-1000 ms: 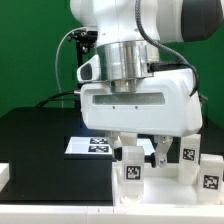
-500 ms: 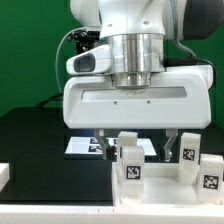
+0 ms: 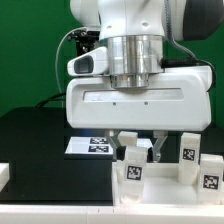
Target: Assemble square table
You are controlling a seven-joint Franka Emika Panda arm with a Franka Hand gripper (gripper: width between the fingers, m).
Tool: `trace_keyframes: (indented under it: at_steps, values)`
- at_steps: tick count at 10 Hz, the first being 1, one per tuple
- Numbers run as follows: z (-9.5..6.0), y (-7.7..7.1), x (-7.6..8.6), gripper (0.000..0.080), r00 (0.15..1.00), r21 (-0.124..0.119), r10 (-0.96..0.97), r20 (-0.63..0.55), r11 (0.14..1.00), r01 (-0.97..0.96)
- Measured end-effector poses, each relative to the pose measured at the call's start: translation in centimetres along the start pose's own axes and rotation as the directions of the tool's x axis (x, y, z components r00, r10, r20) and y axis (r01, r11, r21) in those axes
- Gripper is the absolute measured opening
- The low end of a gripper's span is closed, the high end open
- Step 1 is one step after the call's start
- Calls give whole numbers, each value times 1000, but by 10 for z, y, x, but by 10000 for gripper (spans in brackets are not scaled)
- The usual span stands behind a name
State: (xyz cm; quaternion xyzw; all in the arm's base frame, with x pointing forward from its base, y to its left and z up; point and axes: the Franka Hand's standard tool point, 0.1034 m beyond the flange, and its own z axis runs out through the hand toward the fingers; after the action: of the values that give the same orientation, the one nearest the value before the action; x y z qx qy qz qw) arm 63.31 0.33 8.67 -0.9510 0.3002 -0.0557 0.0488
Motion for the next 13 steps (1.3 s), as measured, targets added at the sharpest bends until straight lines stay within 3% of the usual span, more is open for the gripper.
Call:
trace_keyframes:
  at_steps: [1,3,4,6,7,10,11,12,13]
  values:
    - [0,2,1,292,992,-4,123,3,992,-123]
    - [2,3,2,292,914,-5,406,7,914,-406]
    - [2,3,1,291,835,2,550,10,835,-550]
    - [5,-3,-3,291,597,28,801,48,597,-802]
    - [5,-3,-2,291,553,27,832,53,552,-833]
    - [5,-3,-3,291,586,25,809,53,585,-810]
    - [4,-4,-3,291,732,11,680,32,732,-681]
    - [2,-3,-2,513,865,14,502,20,865,-502]
    - [0,-4,-1,624,939,18,343,14,939,-343]
